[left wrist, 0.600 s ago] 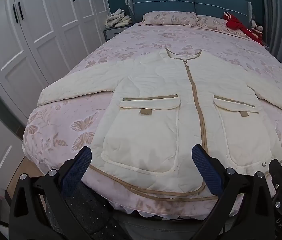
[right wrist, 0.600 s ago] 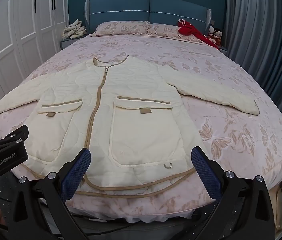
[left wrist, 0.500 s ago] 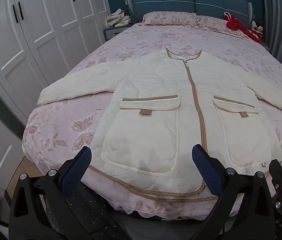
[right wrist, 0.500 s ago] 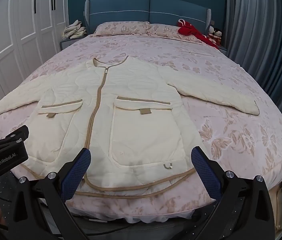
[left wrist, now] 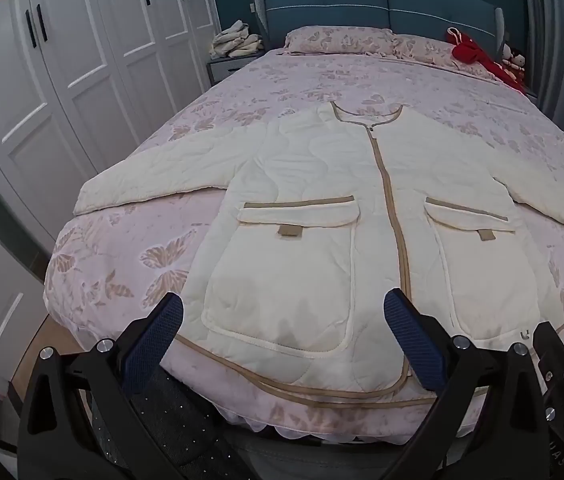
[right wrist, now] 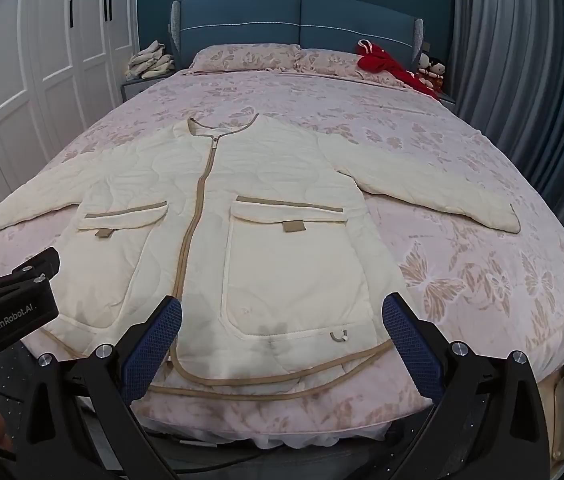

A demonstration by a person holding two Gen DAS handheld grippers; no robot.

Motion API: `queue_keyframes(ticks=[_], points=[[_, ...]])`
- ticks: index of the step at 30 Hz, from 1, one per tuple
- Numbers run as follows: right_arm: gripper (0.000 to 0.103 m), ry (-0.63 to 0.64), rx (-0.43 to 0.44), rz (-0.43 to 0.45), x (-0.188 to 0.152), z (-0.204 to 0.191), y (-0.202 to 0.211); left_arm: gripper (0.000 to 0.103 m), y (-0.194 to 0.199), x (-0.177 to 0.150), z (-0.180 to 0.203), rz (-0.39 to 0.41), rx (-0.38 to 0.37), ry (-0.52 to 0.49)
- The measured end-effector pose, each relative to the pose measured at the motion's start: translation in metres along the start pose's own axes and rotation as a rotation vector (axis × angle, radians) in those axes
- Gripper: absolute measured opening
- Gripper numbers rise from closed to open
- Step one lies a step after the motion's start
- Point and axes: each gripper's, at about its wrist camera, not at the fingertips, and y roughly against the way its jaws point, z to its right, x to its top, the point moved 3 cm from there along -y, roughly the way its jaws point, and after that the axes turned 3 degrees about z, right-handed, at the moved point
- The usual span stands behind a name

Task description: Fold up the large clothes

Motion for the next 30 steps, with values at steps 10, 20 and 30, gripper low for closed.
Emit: queue_keyframes(ticks=[10, 20, 30], points=[[0.098, -0.001, 0.001, 0.0, 0.0011, 0.0002, -0.0002, 0.098, -0.0014, 0.0001, -0.0039, 0.002, -0.002, 0.005], [0.098, -0.001, 0.002, 0.003, 0.0028, -0.0007, 0.0013, 0.098, -0.0009, 0.0022, -0.004, 0.006, 0.0, 0.006], [0.098, 0.006, 0.001, 0.008, 0.0054, -0.002, 0.0019, 0.098, -0.0001, 0.0071, -0.0043, 0.009, 0.004, 0.008]])
